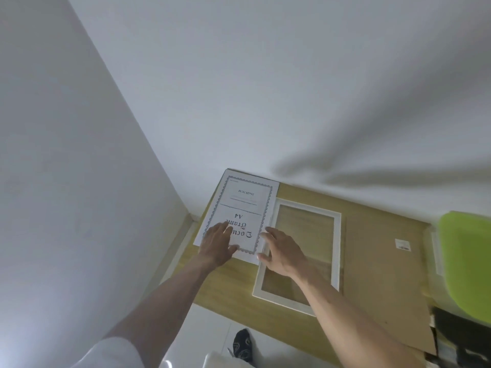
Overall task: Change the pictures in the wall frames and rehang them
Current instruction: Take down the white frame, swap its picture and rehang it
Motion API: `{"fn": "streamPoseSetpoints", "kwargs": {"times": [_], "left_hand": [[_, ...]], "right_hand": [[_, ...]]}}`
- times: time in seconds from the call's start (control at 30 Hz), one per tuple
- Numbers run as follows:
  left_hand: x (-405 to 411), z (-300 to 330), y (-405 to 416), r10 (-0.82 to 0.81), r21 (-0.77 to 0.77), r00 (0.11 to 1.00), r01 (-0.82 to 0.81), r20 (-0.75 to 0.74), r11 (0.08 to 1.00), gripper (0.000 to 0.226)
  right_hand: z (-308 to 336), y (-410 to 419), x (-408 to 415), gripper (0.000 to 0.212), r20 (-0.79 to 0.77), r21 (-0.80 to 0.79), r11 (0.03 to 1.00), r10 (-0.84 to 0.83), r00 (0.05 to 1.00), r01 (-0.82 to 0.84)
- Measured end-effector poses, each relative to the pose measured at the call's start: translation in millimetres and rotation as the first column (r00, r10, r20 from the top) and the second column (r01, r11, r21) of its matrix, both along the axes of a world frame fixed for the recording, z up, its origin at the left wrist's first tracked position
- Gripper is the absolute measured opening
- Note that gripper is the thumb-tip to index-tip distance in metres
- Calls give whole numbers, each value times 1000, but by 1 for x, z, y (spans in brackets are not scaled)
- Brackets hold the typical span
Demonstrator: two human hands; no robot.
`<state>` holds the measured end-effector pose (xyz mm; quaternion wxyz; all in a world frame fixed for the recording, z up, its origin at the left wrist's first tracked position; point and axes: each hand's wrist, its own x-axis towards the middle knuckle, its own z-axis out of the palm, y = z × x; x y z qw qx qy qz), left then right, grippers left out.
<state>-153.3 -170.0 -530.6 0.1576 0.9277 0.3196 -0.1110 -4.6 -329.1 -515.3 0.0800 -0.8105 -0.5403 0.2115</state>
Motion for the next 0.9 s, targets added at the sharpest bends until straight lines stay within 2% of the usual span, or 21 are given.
{"fn": "streamPoseSetpoints", "kwargs": {"times": [0.2,0.33,0.47,0.53,0.67,0.73,0.8,0.9], "left_hand": [[-23,-25,29,-138,-29,989,137,-53,990,79],[-27,-31,32,-145,9,989,145,-10,989,73],[-27,-27,31,-81,-64,993,87,91,994,60],[-28,-26,33,-69,-87,988,82,140,993,60],[-31,-18,37,-4,-96,962,32,272,995,82],[-32,-11,40,30,-122,962,3,270,992,87],[-31,-4,42,28,-135,961,10,276,991,93],[-25,15,41,46,-134,949,-4,313,991,70]], "right_hand": [[-30,28,-20,79,83,-132,985,126,989,-114],[-37,29,-20,81,131,-136,979,170,977,-152],[-36,32,-17,74,146,-129,977,190,971,-172],[-36,31,-17,70,144,-108,979,185,972,-171],[-37,26,-18,66,181,58,988,130,975,-142],[-33,26,-18,73,200,163,976,108,974,-142],[-26,28,-16,71,234,280,945,105,967,-170],[-11,32,-10,56,297,434,875,87,951,-215]]}}
